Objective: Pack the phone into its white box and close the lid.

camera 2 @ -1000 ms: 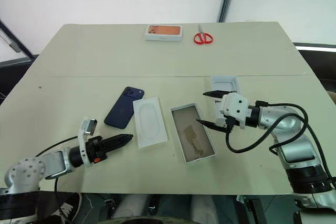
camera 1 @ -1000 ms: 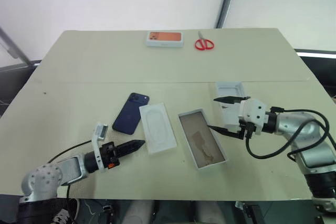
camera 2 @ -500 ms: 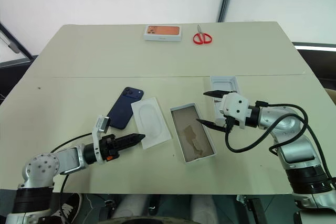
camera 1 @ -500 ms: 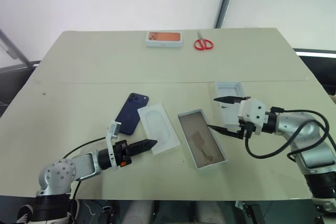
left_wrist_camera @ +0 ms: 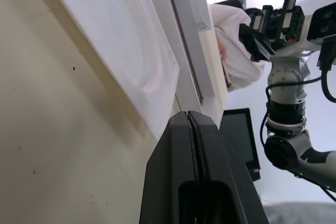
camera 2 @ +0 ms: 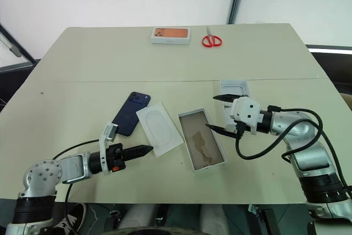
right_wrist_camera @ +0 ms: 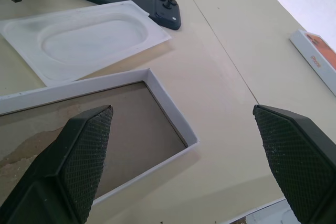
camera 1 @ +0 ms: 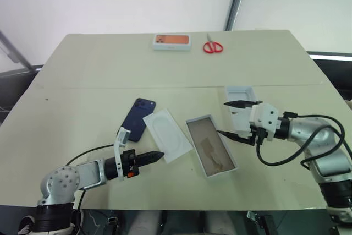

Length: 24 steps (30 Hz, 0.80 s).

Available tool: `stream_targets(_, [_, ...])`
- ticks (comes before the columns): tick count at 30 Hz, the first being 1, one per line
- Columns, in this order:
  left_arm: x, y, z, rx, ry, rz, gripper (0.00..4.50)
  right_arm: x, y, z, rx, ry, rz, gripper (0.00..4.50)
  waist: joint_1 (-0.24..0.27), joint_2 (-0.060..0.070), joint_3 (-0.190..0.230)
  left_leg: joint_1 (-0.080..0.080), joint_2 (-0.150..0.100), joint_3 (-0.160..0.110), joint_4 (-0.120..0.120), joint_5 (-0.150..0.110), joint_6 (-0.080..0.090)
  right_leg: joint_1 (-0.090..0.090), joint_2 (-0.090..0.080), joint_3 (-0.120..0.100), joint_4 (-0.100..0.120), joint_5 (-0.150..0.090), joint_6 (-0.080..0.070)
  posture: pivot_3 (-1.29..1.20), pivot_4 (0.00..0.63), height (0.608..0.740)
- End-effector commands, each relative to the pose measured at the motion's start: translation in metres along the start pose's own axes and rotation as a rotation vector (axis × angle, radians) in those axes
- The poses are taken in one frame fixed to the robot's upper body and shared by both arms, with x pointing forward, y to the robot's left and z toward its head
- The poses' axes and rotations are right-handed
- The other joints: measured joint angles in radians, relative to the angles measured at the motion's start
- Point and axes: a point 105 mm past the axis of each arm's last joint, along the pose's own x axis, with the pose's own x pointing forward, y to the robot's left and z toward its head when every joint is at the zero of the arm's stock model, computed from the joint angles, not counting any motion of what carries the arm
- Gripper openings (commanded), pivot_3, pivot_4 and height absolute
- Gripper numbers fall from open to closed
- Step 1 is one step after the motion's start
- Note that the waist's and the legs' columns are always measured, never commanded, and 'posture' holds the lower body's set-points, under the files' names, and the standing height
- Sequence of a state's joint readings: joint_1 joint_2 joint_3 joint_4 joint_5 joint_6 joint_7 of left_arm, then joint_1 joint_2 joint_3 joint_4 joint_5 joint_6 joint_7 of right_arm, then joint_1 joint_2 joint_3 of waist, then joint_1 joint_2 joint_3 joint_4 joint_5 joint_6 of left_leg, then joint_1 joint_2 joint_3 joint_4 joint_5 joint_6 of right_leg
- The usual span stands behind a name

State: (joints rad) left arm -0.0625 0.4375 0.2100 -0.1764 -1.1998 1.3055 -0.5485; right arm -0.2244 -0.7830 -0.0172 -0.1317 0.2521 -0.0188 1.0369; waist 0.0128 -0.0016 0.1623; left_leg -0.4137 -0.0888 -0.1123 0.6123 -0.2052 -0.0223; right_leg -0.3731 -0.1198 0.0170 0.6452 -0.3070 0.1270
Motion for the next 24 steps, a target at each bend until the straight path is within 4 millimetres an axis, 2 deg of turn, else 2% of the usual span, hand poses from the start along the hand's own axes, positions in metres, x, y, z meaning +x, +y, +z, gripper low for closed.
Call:
stream_targets(1, [-0.006,0.014,-0.002,-0.04,-0.014,0.081,0.03,0.0,-0.005,0.012,-0.047,-0.036,-0.021,4.5,0.0,0.0,0.0,0.0,0.0,0.0,0.0,0.0,0.0,0.0,0.0,0.0,0.0,0.0,0.0,0.0,0.15,0.74])
stream_targets(2, [-0.009,0.011,0.006,-0.039,-0.049,0.075,0.03,0.0,-0.005,0.012,-0.046,-0.035,-0.023,4.5,0.0,0.0,0.0,0.0,0.0,0.0,0.0,0.0,0.0,0.0,0.0,0.0,0.0,0.0,0.0,0.0,0.15,0.74])
stream_targets(3, [-0.011,0.009,0.011,-0.037,-0.073,0.072,0.53,0.0,-0.005,0.011,-0.046,-0.034,-0.023,4.5,0.0,-0.001,0.0,0.0,0.0,0.0,0.0,0.0,0.0,0.0,0.0,0.0,0.0,0.0,0.0,0.0,0.15,0.74])
stream_targets(5, [-0.02,0.001,0.023,-0.018,-0.119,0.052,1.22,0.0,-0.004,0.01,-0.045,-0.034,-0.024,4.5,-0.003,-0.004,0.002,-0.001,0.001,0.0,0.0,0.0,0.0,-0.001,0.001,0.0,0.0,0.0,0.0,0.0,0.15,0.74])
stream_targets(9, [-0.036,0.005,0.037,-0.013,-0.213,0.087,3.13,0.001,-0.003,0.01,-0.042,-0.036,-0.023,4.5,-0.003,-0.005,0.003,-0.007,0.001,0.0,0.0,0.0,0.0,-0.007,0.001,0.0,0.001,0.0,0.001,0.0,0.15,0.74])
stream_targets(11, [-0.037,0.007,0.037,-0.02,-0.224,0.095,4.29,0.002,-0.003,0.01,-0.043,-0.037,-0.021,4.5,-0.002,-0.005,0.003,-0.01,0.0,0.0,0.001,0.0,0.0,-0.012,0.001,0.0,0.001,0.001,0.001,0.0,0.15,0.74])
stream_targets(12, [-0.034,0.009,0.037,-0.014,-0.222,0.114,4.41,0.002,-0.003,0.01,-0.044,-0.039,-0.021,4.5,-0.001,-0.005,0.003,-0.011,0.0,0.0,0.001,0.0,0.0,-0.014,0.001,0.0,0.001,0.001,0.002,0.0,0.15,0.74])
stream_targets(19, [0.0,0.01,0.039,-0.003,-0.224,0.122,4.41,0.006,-0.006,0.013,-0.052,-0.049,-0.019,4.5,0.006,-0.005,0.003,-0.011,0.0,0.0,0.002,0.001,-0.001,-0.012,0.001,0.0,0.001,0.001,0.001,0.0,0.15,0.74])
stream_targets(24, [0.018,0.011,0.037,-0.035,-0.207,0.115,4.41,0.006,-0.006,0.013,-0.056,-0.05,-0.02,4.5,0.002,-0.005,0.003,-0.011,-0.001,0.0,0.003,0.001,-0.001,-0.009,0.001,-0.001,0.002,0.002,0.003,0.0,0.15,0.74])
